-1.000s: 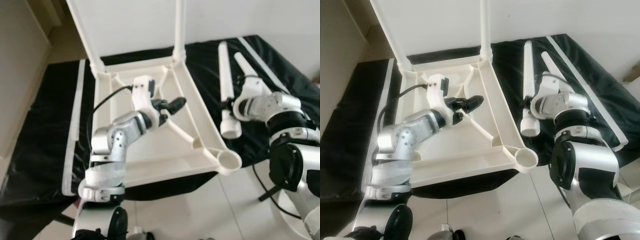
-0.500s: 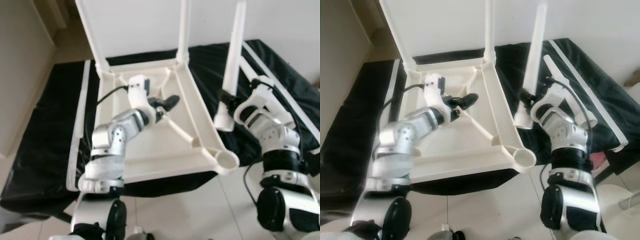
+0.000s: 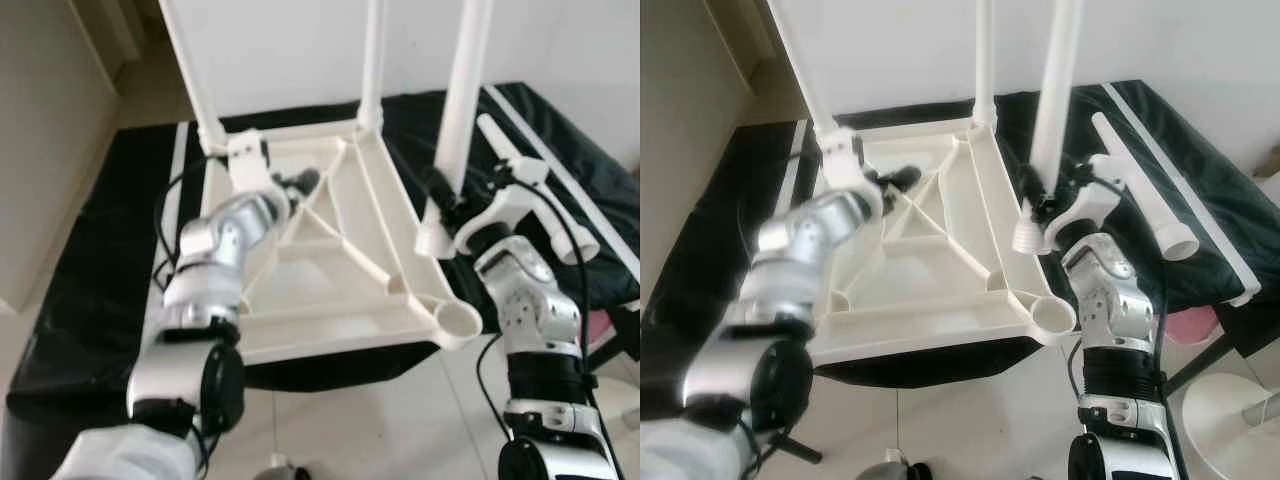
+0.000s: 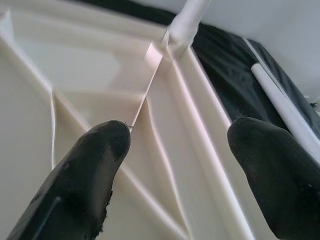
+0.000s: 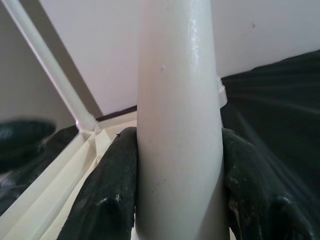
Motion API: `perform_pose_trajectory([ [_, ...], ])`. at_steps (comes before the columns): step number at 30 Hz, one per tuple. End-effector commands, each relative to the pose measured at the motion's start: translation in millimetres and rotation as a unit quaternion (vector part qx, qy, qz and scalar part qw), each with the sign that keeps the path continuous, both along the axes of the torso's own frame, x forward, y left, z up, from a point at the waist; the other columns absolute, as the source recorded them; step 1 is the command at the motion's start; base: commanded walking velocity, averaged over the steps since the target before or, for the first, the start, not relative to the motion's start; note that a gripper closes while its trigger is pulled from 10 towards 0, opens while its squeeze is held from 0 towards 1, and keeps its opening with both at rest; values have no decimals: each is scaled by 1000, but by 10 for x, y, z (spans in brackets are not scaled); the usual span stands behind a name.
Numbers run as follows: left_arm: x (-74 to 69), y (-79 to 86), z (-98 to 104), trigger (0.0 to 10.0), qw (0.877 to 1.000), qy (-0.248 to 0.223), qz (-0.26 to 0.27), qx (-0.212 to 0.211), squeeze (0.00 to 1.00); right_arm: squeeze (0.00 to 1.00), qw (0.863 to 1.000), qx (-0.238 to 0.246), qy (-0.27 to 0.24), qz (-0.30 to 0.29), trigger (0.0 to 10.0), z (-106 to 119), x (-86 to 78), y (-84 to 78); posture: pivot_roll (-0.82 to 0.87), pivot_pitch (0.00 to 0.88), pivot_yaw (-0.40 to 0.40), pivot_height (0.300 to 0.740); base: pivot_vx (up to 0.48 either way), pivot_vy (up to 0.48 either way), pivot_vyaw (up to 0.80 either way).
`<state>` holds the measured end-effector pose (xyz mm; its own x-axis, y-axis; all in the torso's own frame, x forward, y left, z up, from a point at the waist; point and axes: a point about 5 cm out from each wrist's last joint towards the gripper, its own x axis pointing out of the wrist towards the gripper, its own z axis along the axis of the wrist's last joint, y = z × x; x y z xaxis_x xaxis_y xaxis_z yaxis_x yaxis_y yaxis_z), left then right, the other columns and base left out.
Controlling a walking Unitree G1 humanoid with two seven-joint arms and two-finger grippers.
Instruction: Building children table
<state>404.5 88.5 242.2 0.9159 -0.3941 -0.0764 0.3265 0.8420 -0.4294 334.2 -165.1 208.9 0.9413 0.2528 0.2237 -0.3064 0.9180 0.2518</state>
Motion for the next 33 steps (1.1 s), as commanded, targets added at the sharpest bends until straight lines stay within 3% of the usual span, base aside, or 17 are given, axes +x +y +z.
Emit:
perform_pose_trajectory([
  [1, 16, 61, -64, 10000, 1000, 9, 12, 13, 0, 0, 1000, -2, -8, -1, 10000, 12, -16, 24, -46, 0, 76, 740, 0, 0, 0],
  [5, 15, 31, 49, 10000, 998, -40, -10, 38, 0, 0, 1000, -4, -25, -2, 10000, 28, -69, 80, -44, 0, 84, 740, 0, 0, 0],
  [12, 27, 61, 40, 10000, 997, -51, -17, 59, 0, 0, 999, -20, -34, 10, 10000, 34, -115, 143, -35, 0, 90, 740, 0, 0, 0],
  [14, 73, 78, 87, 10000, 995, -59, -23, 74, 0, 0, 996, -53, -51, 45, 10000, 76, -159, 263, -18, 0, 85, 740, 0, 0, 0],
  [18, 91, 61, 111, 10000, 994, -62, -29, 82, 0, 0, 995, -58, -57, 55, 10000, 95, -173, 314, -15, 0, 84, 740, 0, 0, 0],
  [21, 116, -28, 206, 10000, 989, -86, -47, 112, 0, 0, 993, -58, -70, 76, 10000, 131, -206, 458, 0, 0, 86, 740, 0, 0, 0],
  [25, 108, -174, 279, 10000, 985, -93, -83, 116, 0, 0, 990, -61, -77, 101, 10000, 132, -229, 572, 11, 0, 75, 740, 0, 0, 0],
  [29, 94, -279, 310, 10000, 975, -118, -105, 157, 0, 0, 989, -63, -82, 110, 10000, 140, -235, 614, 8, 0, 71, 740, 0, 0, 0],
  [33, 101, -317, 334, 10000, 976, -112, -109, 149, 0, 0, 987, -64, -87, 123, 10000, 154, -255, 641, 3, 0, 71, 740, 0, 0, 0],
])
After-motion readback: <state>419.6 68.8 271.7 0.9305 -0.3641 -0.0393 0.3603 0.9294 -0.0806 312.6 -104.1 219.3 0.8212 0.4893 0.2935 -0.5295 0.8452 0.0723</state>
